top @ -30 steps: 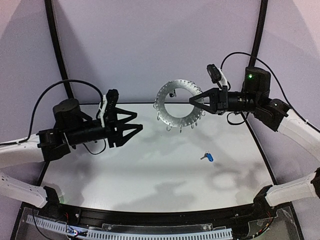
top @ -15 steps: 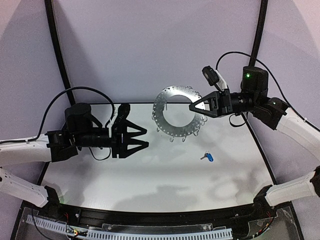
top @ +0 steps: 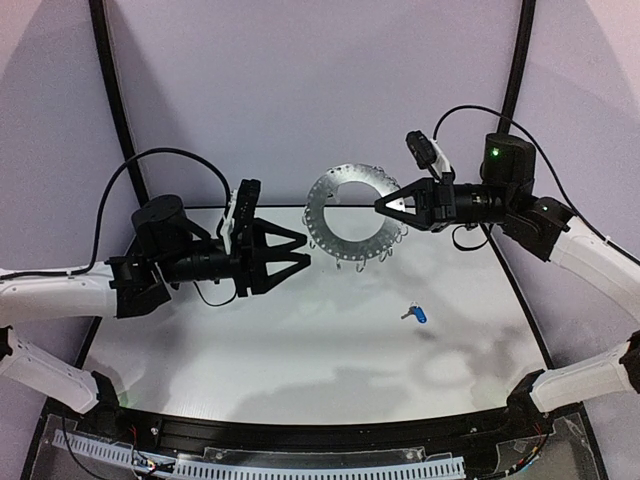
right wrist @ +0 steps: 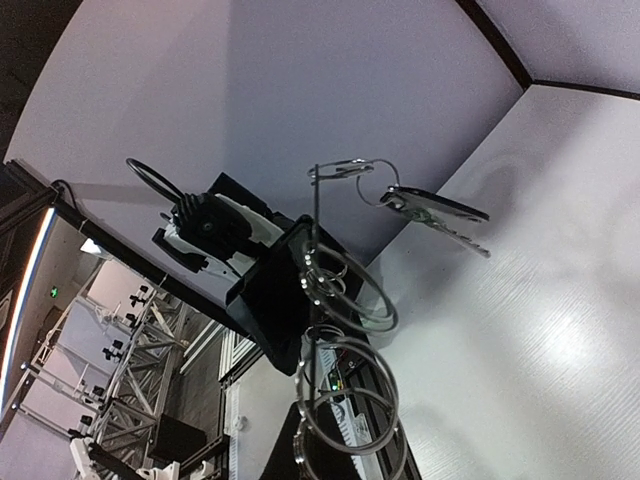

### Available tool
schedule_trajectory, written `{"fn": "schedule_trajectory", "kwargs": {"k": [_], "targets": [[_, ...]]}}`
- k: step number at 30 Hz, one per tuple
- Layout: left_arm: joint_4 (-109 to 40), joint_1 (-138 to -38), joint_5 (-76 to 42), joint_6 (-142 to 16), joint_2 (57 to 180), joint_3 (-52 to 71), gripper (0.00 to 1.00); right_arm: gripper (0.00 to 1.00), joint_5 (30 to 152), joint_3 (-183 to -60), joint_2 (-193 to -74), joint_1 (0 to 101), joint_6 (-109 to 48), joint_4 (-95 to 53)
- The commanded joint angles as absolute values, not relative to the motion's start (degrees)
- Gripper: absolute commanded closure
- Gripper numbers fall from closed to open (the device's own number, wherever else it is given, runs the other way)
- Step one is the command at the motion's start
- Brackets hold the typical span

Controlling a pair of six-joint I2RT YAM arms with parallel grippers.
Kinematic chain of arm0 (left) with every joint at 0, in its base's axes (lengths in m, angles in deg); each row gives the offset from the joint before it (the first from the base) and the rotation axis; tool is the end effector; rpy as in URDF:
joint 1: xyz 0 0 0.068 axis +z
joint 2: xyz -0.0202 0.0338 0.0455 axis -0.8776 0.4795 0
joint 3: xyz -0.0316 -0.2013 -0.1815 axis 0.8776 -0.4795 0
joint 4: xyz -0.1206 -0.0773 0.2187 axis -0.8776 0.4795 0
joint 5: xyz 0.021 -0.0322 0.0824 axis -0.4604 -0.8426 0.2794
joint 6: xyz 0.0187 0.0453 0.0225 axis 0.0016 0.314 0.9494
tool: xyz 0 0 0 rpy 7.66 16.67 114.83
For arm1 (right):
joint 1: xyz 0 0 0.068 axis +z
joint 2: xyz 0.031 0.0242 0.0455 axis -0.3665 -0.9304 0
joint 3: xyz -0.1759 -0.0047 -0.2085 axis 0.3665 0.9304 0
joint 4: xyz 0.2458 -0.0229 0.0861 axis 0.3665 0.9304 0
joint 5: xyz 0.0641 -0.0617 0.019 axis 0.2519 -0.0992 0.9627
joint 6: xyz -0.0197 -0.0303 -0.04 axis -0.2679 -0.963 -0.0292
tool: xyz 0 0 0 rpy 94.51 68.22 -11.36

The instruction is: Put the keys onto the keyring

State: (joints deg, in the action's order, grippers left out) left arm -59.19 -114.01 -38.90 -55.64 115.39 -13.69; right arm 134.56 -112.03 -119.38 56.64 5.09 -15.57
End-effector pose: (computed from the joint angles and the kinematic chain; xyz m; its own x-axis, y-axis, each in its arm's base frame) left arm 0.1627 -0.2429 0.3314 -0.0370 -0.0634 -0.9973 0.9920 0.1185 -0.0443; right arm 0.1965 0.1719 0.3995 -0.7479 -0.0044 -0.6638 -0.6603 0.1065 0.7434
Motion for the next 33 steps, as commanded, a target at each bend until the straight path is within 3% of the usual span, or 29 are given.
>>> {"fn": "schedule_trajectory", "kwargs": {"k": [1,8,24,25,33], "targets": [[-62.53,-114.17,-37.37,-56.98,116.58,-11.7,0.53,1.0,133.69,-111.53,-120.58,56.66,6.85,-19.72],[-62.32,-114.13,-35.16,-57.23,117.17,-10.65,0.6,1.0,133.48,-111.63,-121.05,56.69,8.25,-21.19],[-54.48,-114.17,-35.2,-50.65,117.71,-9.05,0.9,1.0,134.42,-113.23,-120.97,56.56,9.28,-22.08],[-54.3,-114.17,-35.03,-50.14,117.7,-9.03,0.97,1.0,134.8,-113.33,-120.98,56.57,9.39,-22.08],[-51.88,-114.16,-34.63,-47.84,117.06,-9.2,0.99,1.0,134.83,-114.28,-120.72,56.35,8.39,-18.62]]}}
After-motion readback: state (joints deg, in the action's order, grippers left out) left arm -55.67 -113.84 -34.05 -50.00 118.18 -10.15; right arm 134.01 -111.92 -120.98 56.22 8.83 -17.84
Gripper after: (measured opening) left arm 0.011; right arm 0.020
